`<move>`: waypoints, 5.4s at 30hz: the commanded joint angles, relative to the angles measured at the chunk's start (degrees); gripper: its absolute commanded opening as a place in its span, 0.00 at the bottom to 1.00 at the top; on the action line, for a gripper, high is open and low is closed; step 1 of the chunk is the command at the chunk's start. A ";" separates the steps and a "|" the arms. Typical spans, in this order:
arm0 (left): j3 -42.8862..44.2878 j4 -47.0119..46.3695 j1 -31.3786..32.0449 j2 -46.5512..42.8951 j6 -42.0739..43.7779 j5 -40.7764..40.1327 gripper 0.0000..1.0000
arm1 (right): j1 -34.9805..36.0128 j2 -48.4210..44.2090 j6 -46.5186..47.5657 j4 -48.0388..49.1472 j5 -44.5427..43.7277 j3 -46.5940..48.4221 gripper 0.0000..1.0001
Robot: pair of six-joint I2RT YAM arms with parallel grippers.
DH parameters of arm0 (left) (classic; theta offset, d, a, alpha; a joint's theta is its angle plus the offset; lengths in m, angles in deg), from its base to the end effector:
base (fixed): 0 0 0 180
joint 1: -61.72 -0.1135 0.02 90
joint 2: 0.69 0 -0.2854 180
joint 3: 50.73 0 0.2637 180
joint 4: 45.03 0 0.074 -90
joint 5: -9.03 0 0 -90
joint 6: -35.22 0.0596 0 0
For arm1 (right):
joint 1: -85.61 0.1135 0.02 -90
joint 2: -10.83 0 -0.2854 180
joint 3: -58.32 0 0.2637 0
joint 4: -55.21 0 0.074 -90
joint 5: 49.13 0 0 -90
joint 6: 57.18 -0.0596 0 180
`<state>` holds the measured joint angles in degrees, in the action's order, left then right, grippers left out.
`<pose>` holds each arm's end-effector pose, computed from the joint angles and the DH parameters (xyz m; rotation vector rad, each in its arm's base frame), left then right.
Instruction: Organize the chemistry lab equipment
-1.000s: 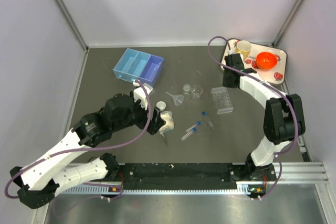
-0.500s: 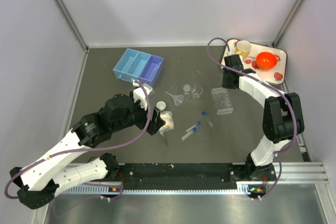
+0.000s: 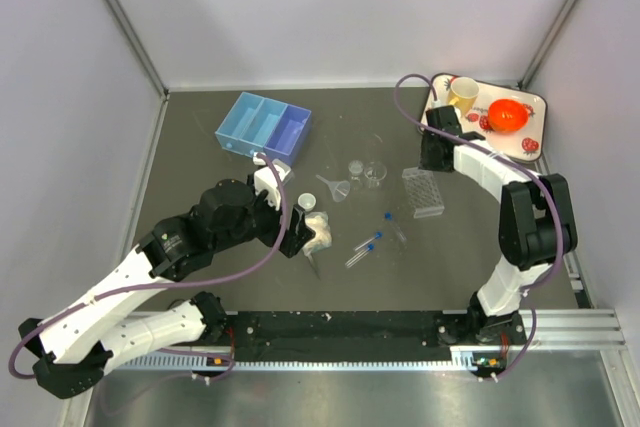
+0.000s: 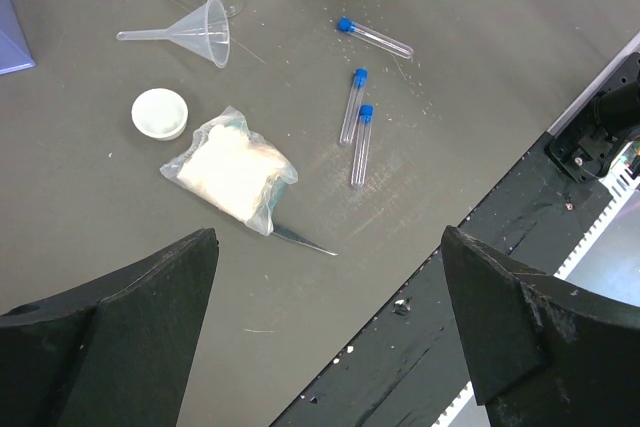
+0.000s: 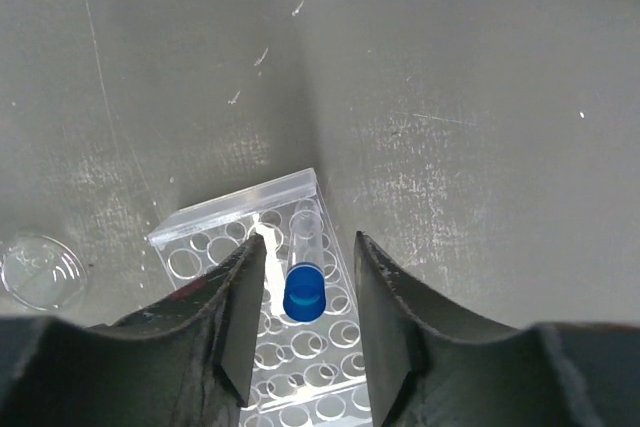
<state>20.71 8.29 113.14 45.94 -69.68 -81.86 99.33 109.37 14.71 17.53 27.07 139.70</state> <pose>0.1135 -0.1407 0.3679 0.6620 2.0379 -0.6832 0.3825 0.0788 0.2101 0.1906 2.4823 -0.0734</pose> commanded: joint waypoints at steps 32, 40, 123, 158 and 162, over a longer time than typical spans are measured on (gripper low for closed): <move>-6.17 -18.88 2.80 34.64 -4.26 3.09 0.93 | 19.77 -46.15 -1.58 -22.31 2.37 -8.19 0.61; -0.98 -19.33 7.03 43.89 -5.76 -2.01 0.84 | 20.48 -48.88 -1.23 -22.93 4.84 -9.86 0.62; -6.51 -30.56 9.58 7.86 -8.91 38.65 0.00 | 20.56 -57.23 -6.49 -12.15 59.22 -3.01 0.59; -11.17 -43.06 1.76 4.70 -14.90 49.58 0.00 | 39.28 -50.55 -11.51 -1.92 47.99 -7.14 0.29; -11.43 -43.24 1.40 4.78 -14.99 49.58 0.00 | 39.46 -50.38 -11.69 -1.92 47.29 -7.14 0.13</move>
<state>9.82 -31.73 114.97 51.91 -84.52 -33.25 137.88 58.99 3.19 13.29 75.55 132.10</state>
